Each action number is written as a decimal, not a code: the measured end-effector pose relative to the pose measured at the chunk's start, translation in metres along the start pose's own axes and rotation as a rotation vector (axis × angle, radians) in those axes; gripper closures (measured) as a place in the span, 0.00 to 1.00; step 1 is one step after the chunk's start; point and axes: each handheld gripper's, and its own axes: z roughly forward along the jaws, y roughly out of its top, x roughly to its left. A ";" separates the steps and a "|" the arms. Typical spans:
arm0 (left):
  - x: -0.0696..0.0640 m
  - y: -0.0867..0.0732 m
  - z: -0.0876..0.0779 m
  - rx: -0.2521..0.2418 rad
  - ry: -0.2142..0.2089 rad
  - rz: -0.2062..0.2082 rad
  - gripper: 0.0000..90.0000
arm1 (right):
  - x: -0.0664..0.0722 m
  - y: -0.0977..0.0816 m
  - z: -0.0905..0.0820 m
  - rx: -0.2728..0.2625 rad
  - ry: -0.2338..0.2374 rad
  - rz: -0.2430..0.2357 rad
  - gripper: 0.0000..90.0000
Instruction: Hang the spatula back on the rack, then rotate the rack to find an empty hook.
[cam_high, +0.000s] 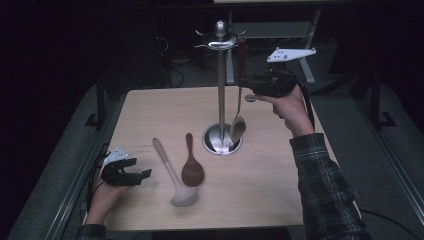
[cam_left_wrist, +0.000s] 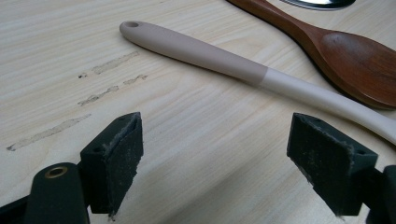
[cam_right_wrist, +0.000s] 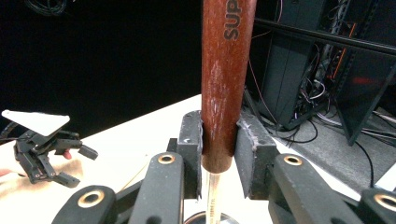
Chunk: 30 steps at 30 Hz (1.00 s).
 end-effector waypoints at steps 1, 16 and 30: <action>0.000 0.000 0.000 0.001 0.000 0.000 0.20 | 0.000 0.000 0.000 0.008 0.004 0.002 0.73; -0.001 0.000 0.001 0.018 -0.002 0.015 0.20 | -0.001 -0.022 -0.021 0.021 -0.049 0.035 0.45; -0.003 0.000 0.002 0.015 -0.003 0.006 0.20 | -0.006 -0.088 -0.040 0.107 -0.111 0.105 0.38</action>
